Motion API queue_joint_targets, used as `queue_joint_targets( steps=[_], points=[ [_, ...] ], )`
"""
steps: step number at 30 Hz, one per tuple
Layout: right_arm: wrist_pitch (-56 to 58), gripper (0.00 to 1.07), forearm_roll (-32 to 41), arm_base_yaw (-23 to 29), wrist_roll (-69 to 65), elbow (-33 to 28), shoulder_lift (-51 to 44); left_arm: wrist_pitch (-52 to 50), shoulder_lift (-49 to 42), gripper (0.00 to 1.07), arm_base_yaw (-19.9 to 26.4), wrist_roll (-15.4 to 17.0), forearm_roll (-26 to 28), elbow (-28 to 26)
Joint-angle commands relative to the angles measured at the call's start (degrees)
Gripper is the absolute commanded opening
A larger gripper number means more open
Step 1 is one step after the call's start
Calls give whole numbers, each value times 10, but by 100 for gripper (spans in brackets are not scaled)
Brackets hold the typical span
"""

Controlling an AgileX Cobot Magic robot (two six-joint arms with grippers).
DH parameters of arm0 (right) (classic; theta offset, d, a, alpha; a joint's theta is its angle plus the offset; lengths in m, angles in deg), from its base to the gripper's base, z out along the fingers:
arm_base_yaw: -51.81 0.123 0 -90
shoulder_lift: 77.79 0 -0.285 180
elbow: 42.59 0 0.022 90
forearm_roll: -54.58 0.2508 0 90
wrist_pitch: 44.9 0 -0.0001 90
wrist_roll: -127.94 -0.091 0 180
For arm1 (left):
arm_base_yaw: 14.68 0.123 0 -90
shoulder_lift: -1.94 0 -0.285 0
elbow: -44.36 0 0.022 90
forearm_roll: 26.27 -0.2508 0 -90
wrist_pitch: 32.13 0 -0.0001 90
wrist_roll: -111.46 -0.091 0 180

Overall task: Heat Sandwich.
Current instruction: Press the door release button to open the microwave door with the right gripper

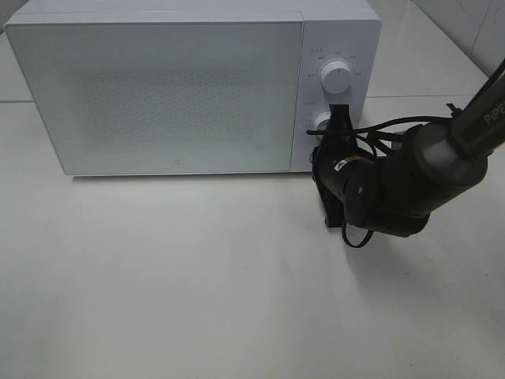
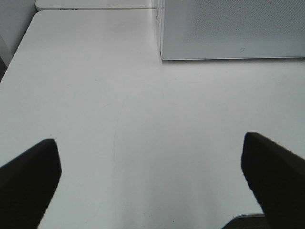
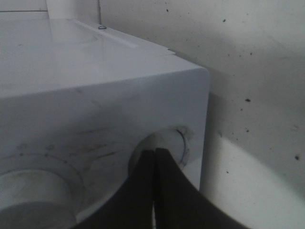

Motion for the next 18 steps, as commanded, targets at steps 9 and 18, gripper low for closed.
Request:
queue_joint_targets(
  steps=[9,18],
  points=[
    [-88,0,2,-4,11,13,-1,-8,-9,98,2,3,1,1],
    [-117,0,20,-4,13,36,11,-8,-9,98,2,3,1,1]
  ],
)
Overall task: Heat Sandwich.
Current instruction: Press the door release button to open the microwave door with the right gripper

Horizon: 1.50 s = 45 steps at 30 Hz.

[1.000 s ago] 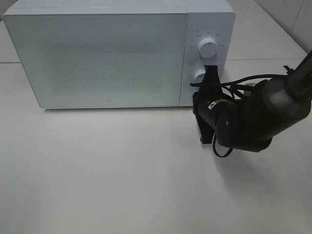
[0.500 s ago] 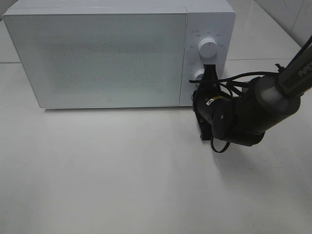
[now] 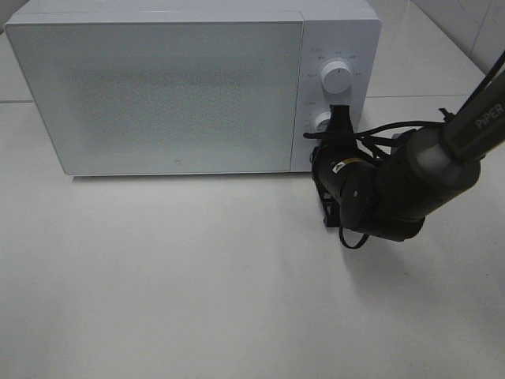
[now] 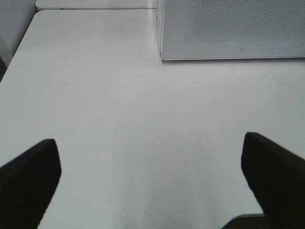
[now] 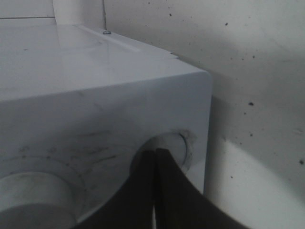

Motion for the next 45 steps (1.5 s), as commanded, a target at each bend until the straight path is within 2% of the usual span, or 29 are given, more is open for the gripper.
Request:
queue_joint_targets(
  steps=[1,9,26,38,45],
  points=[
    [-90,0,7,-9,13,41,6,-8,-9,98,2,3,1,1],
    [-86,0,1,-29,46,96,29,-8,-9,98,2,3,1,1],
    [-74,0,-1,-29,47,97,29,-8,-9,98,2,3,1,1],
    [-34,0,-5,-28,46,50,-6,-8,-9,98,2,3,1,1],
    [42,0,-39,-26,36,19,-30,-8,-9,98,2,3,1,1]
  ],
)
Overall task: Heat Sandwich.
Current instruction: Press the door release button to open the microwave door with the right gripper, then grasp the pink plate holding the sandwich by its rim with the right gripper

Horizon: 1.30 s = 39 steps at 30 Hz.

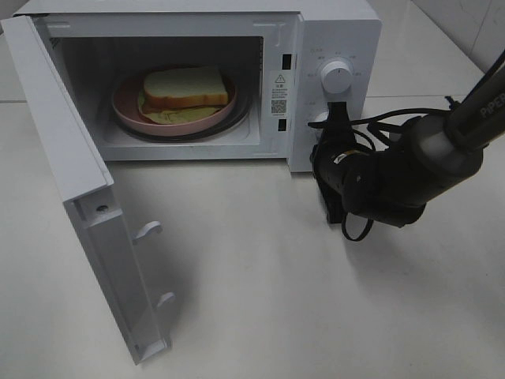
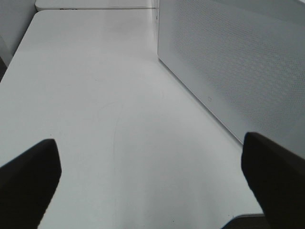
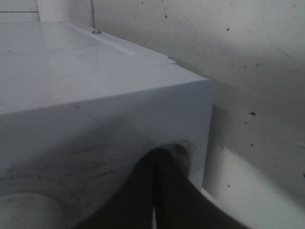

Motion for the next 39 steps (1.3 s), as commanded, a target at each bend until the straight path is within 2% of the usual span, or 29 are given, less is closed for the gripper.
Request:
queue_joint_targets(
  steps=[1,13,21,26,33,39],
  points=[
    [5,1,-40,-9,1,-9,-32,-8,-9,98,2,3,1,1],
    [111,2,-38,-9,61,-52,-99,-8,-9,98,2,3,1,1],
    [204,3,-37,-9,158,-75,-163,-8,-9,98,2,3,1,1],
    [289,4,-37,-9,268,-78,-198,-8,-9,98,2,3,1,1],
    [422,5,-37,-10,500,-78,-244,-8,-9,98,2,3,1,1],
    [499,5,-37,-10,590,-78,-264,-8,-9,98,2,3,1,1]
  ],
)
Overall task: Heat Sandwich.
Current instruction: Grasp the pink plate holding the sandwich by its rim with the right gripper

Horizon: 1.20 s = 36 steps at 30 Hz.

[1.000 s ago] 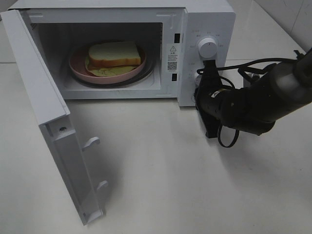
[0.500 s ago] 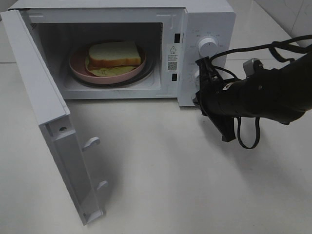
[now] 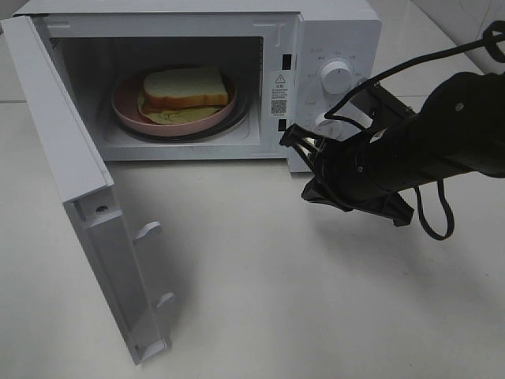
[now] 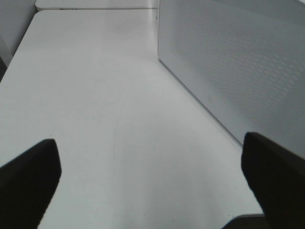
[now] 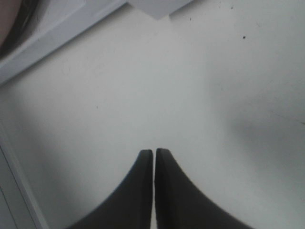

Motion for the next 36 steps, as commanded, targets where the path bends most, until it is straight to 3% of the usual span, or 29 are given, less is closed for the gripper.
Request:
queue_joint_targets(
  steps=[1,11,19,22,27,36],
  points=[
    [80,6,-4,-4,83,2,-18,-8,-9,98,2,3,1,1],
    [244,9,-11,-4,237,31,-33,-8,-9,98,2,3,1,1],
    [347,11,-113,-4,321,69,-38,-8,-9,98,2,3,1,1],
    [384,12,-182,-4,379,86,-38,-8,-9,98,2,3,1,1],
    [435,13,-226,-4,536,110,-38,-8,-9,98,2,3,1,1],
    [442,13,-230,-4,787,119,-38,-8,-9,98,2,3,1,1]
  ],
)
